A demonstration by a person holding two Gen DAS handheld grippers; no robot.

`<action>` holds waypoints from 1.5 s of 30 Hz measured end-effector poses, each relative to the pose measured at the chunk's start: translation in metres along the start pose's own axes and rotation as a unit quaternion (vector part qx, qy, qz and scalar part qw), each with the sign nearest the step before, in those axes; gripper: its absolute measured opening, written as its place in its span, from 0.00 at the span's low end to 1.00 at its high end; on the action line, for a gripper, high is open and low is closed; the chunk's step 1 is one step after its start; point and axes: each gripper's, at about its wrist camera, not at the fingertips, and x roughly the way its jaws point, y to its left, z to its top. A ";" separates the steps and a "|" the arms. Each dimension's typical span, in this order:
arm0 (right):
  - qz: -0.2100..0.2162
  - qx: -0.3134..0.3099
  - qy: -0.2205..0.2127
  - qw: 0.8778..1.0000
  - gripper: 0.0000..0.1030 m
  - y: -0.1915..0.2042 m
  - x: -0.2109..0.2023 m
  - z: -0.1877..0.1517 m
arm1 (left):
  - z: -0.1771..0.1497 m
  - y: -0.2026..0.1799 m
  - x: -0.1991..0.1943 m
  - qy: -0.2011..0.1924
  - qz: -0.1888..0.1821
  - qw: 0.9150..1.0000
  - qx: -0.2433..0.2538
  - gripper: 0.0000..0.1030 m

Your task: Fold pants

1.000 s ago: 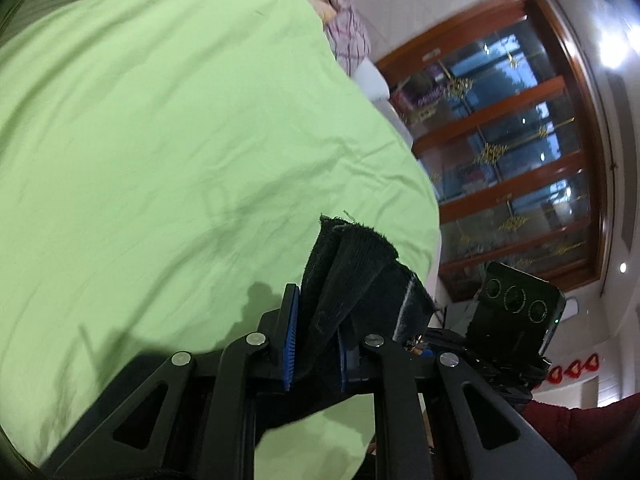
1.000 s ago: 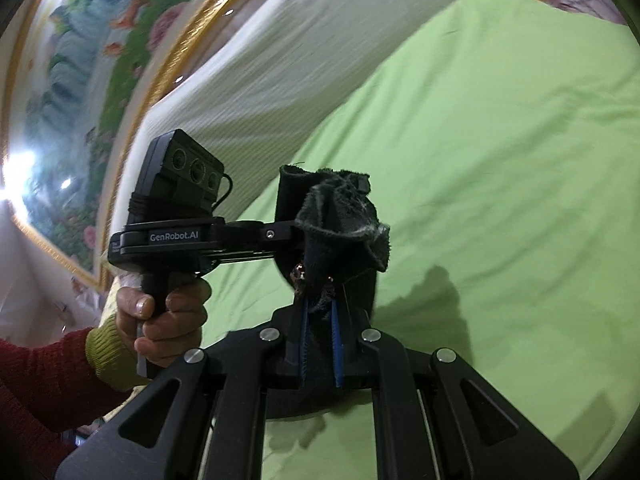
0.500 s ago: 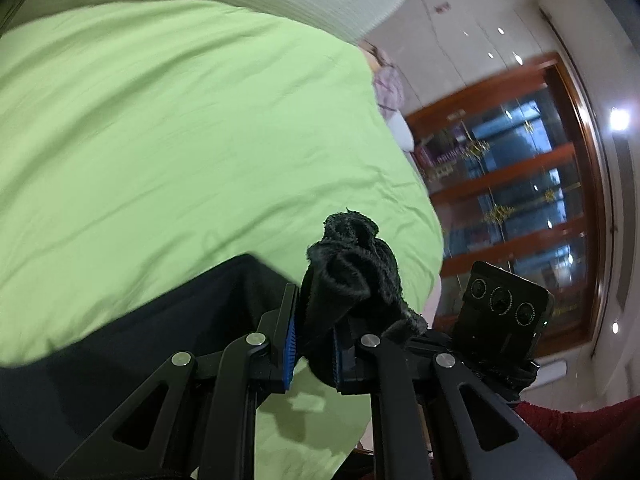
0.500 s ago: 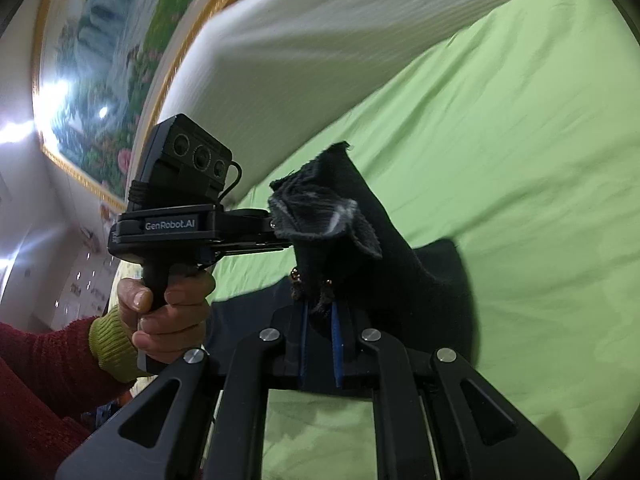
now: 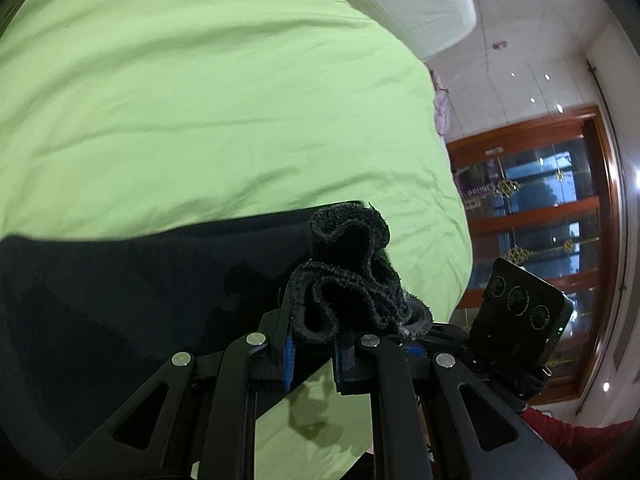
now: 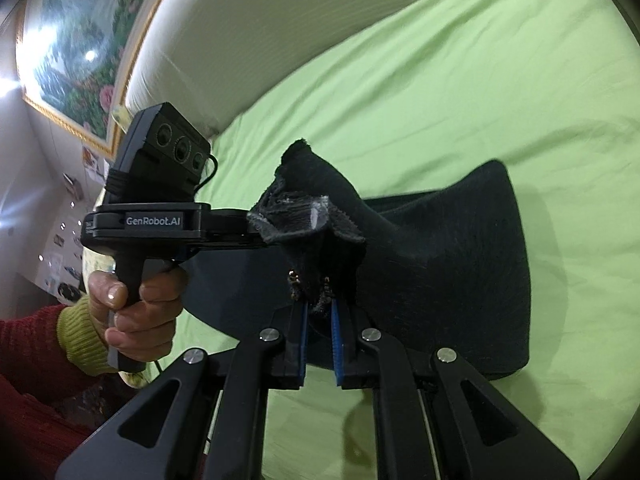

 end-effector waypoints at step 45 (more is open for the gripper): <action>0.023 -0.161 0.128 0.978 0.43 0.114 0.092 0.031 | -0.172 0.104 -0.153 -0.245 0.095 0.933 -0.245 0.53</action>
